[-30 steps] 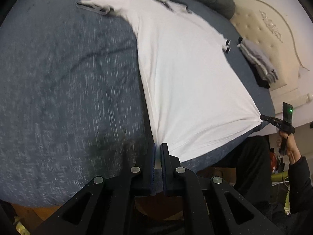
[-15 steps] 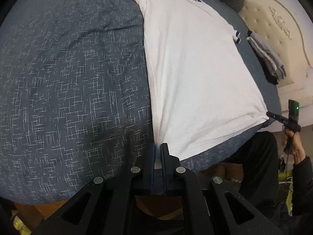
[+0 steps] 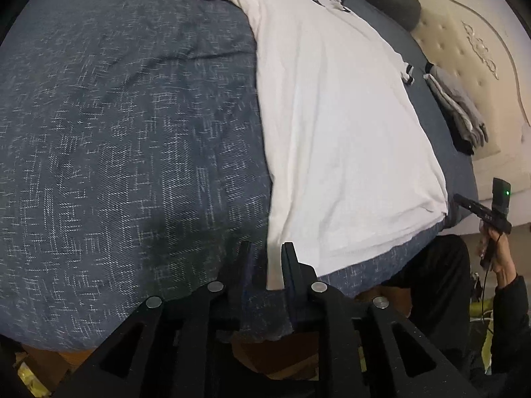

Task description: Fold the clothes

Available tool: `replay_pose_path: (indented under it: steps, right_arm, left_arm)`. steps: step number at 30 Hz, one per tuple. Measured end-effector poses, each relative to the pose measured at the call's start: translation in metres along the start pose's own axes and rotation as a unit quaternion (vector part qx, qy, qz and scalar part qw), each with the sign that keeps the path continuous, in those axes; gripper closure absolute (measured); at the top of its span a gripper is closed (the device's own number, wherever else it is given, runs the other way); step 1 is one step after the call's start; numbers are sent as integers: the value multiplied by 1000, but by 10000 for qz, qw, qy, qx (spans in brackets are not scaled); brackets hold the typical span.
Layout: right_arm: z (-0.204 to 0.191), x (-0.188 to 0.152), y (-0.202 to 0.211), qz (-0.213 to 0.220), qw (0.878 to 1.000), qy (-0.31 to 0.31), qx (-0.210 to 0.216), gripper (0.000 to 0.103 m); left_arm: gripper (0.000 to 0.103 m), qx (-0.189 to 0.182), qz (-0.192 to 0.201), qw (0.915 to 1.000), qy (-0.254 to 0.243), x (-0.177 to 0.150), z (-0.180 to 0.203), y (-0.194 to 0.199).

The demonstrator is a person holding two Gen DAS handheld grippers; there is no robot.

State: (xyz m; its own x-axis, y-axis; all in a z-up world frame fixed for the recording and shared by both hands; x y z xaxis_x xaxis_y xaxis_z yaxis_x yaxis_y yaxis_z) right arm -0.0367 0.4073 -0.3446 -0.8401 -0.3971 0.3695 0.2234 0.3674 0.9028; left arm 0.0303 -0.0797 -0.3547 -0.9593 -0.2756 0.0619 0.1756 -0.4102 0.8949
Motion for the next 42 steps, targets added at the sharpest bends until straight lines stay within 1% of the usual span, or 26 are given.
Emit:
replay_pose_path:
  steps: [2, 6, 9, 14, 21, 24, 26, 27, 31, 34, 36, 40, 42]
  right_arm:
    - [-1, 1, -6, -99, 9999, 40, -23, 60]
    - [-1, -2, -17, -143, 9998, -89, 120, 60]
    - [5, -4, -17, -76, 9995, -262, 175, 60]
    - [11, -4, -16, 11, 9985, -485, 242, 60]
    - [10, -5, -15, 42, 9982, -530, 263, 60]
    - [11, -6, -16, 35, 9981, -558, 268, 60]
    - [11, -5, -17, 39, 9980, -566, 282, 60]
    - [11, -5, -17, 41, 9980, -565, 295, 60]
    - [6, -3, -19, 22, 9981, -514, 350, 60]
    - [3, -2, -22, -18, 9982, -463, 372, 60]
    - [2, -2, -24, -73, 9983, -452, 361, 60]
    - [2, -1, -26, -154, 9983, -468, 314, 60]
    - [2, -1, -25, -168, 9983, -471, 304, 60]
  left_arm:
    - [84, -46, -26, 10000, 77, 4, -2, -4]
    - [84, -101, -41, 9998, 147, 9, -4, -12]
    - [84, -163, -11, 9996, 212, 12, -5, -16]
    - [84, -223, 112, 9992, 306, 28, -2, -24]
    - [84, -446, 142, 9981, 403, 42, 15, -39]
    - [84, -343, 79, 9989, 318, 43, 17, -48]
    - [99, -291, 94, 9992, 267, 42, 18, -49]
    - [99, -265, 153, 9992, 255, 42, 18, -48]
    - [100, -354, 414, 9980, 307, 42, 14, -29]
    - [100, -373, 504, 9974, 360, 43, 8, -17]
    - [100, -296, 488, 9975, 415, 42, -5, -13]
    - [100, -171, 315, 9980, 527, 39, -21, -30]
    - [98, -237, 325, 9972, 635, 41, -21, -33]
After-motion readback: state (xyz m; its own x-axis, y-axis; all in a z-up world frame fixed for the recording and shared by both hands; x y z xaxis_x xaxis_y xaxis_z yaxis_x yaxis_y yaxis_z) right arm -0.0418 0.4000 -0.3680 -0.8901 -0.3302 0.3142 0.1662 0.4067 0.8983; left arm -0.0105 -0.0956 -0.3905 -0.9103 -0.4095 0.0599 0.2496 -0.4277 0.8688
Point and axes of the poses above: each gripper's, at about its wrist camera, not at the fingertips, and y roughly against the way its jaws point, z to its right, x to its top, the point moved 8 cm from there along -y, roughly the way its jaws point, and after that the axes turned 14 degrees about y, right-handed, at the moved point
